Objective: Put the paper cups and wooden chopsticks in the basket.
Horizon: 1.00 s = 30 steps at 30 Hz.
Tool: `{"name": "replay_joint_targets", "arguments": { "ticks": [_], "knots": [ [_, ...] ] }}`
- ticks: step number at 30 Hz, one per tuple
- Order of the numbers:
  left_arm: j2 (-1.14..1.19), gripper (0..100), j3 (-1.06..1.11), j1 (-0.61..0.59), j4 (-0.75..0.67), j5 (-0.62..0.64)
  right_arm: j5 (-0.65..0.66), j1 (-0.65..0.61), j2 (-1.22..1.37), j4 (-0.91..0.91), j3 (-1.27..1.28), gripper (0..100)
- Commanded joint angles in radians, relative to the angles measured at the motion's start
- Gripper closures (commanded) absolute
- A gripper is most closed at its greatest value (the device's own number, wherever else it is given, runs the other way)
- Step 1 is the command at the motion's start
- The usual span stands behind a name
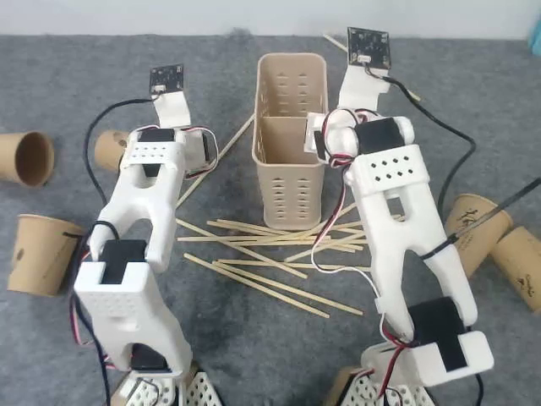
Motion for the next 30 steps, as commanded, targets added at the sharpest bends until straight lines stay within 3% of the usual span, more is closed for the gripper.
{"name": "replay_joint_targets", "arguments": {
  "ticks": [1, 7, 13, 18, 23, 30],
  "knots": [
    [-0.011, 98, -0.041, -0.011, -0.018, 0.008, 0.034, 0.015, -0.091, 0.002, -0.031, 99.1],
    [-0.012, 98, -0.041, -0.011, -0.018, 0.008, 0.077, 0.013, -0.099, 0.002, -0.037, 98.4],
    [-0.012, 98, -0.041, -0.028, -0.018, 0.008, 0.078, 0.016, -0.116, 0.065, -0.058, 82.4],
    [-0.014, 98, -0.042, -0.031, -0.02, 0.008, 0.08, 0.01, -0.14, 0.127, -0.157, 81.5],
    [-0.014, 98, -0.042, -0.032, -0.015, 0.003, 0.087, 0.021, -0.136, 0.065, -0.233, 81.5],
    [-0.015, 98, -0.041, -0.029, 0.023, 0.003, 0.203, 0.122, -0.128, -0.125, -0.238, 81.5]
  ]
}}
